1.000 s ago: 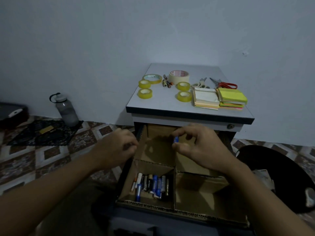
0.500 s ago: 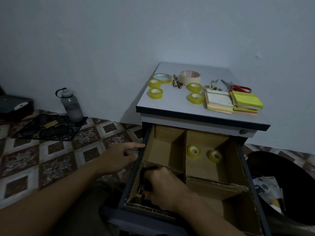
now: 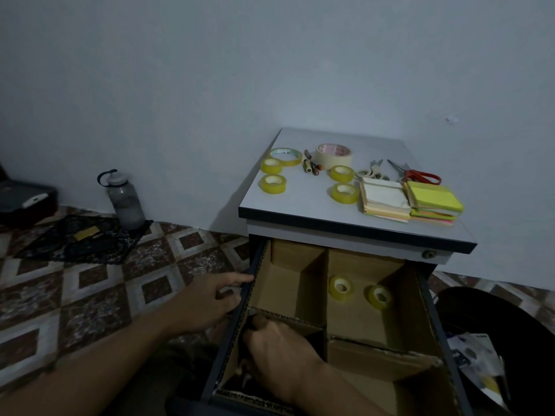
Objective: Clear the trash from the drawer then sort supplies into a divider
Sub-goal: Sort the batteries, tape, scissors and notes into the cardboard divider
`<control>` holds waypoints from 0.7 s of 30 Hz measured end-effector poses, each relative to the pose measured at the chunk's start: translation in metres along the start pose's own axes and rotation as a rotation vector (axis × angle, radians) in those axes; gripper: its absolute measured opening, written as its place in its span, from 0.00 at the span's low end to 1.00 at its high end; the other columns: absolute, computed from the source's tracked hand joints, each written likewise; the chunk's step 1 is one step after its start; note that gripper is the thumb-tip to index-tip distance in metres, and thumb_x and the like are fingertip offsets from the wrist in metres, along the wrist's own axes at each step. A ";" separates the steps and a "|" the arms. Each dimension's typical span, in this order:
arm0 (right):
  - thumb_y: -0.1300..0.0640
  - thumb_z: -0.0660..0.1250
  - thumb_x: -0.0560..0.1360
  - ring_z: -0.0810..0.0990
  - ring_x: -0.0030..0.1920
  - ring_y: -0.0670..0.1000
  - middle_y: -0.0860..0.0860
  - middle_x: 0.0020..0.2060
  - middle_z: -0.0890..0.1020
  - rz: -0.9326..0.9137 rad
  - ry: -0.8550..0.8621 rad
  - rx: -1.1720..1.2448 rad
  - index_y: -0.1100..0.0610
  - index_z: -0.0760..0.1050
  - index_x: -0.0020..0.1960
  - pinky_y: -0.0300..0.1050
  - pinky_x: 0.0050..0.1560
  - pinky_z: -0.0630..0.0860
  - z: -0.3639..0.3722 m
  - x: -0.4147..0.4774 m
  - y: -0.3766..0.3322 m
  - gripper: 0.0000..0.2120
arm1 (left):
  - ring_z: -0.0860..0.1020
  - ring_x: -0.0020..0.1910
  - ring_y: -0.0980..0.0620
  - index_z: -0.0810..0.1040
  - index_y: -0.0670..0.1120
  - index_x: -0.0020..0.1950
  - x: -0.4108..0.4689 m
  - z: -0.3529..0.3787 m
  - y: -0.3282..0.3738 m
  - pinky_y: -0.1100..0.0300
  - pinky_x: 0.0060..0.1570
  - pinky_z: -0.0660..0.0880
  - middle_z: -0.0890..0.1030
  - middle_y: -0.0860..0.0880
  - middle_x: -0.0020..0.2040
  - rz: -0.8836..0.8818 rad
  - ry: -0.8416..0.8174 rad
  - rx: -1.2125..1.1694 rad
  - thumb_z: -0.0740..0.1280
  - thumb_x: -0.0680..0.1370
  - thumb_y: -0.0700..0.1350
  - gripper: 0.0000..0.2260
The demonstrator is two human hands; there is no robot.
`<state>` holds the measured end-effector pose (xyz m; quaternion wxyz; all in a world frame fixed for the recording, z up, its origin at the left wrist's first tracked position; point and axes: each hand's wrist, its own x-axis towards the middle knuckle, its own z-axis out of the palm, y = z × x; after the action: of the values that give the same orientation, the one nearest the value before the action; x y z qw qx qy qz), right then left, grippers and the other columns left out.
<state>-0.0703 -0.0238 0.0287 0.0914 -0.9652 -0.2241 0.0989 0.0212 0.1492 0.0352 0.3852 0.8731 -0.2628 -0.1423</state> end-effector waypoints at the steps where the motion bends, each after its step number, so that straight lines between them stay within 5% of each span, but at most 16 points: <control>1: 0.57 0.64 0.78 0.77 0.53 0.61 0.58 0.56 0.74 -0.003 0.023 0.062 0.60 0.76 0.56 0.54 0.50 0.79 -0.005 -0.003 0.001 0.09 | 0.73 0.64 0.63 0.71 0.67 0.66 0.000 -0.001 0.001 0.63 0.64 0.72 0.72 0.59 0.70 -0.003 -0.006 0.021 0.64 0.82 0.46 0.18; 7: 0.55 0.64 0.79 0.77 0.44 0.42 0.43 0.45 0.78 -0.021 0.192 0.336 0.50 0.74 0.45 0.42 0.44 0.79 -0.065 -0.036 0.016 0.04 | 0.79 0.47 0.66 0.79 0.62 0.54 0.005 -0.033 0.038 0.67 0.48 0.77 0.82 0.61 0.50 0.041 0.140 0.166 0.66 0.80 0.48 0.08; 11: 0.52 0.64 0.80 0.77 0.43 0.40 0.40 0.42 0.77 0.069 0.294 0.269 0.39 0.71 0.41 0.38 0.43 0.78 -0.118 -0.051 0.045 0.11 | 0.81 0.44 0.61 0.84 0.56 0.50 0.023 -0.061 0.077 0.71 0.41 0.74 0.84 0.58 0.44 0.148 0.312 0.144 0.69 0.78 0.45 0.07; 16: 0.52 0.65 0.78 0.72 0.48 0.41 0.41 0.49 0.81 0.158 0.527 0.028 0.47 0.81 0.55 0.30 0.46 0.68 -0.174 -0.033 0.110 0.09 | 0.81 0.47 0.61 0.85 0.52 0.50 0.081 -0.090 0.111 0.70 0.45 0.74 0.84 0.58 0.46 0.221 0.361 0.082 0.69 0.78 0.45 0.06; 21: 0.51 0.65 0.77 0.69 0.57 0.51 0.50 0.58 0.82 0.261 0.532 -0.114 0.46 0.80 0.60 0.47 0.50 0.69 -0.220 0.015 0.173 0.13 | 0.81 0.47 0.57 0.85 0.51 0.51 0.166 -0.106 0.132 0.58 0.51 0.77 0.84 0.56 0.47 0.219 0.384 0.155 0.69 0.77 0.46 0.06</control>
<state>0.0657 -0.1993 0.2002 0.0790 -0.9814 -0.0717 -0.1594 0.1590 0.0438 0.1970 0.3732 0.8773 -0.2881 0.0898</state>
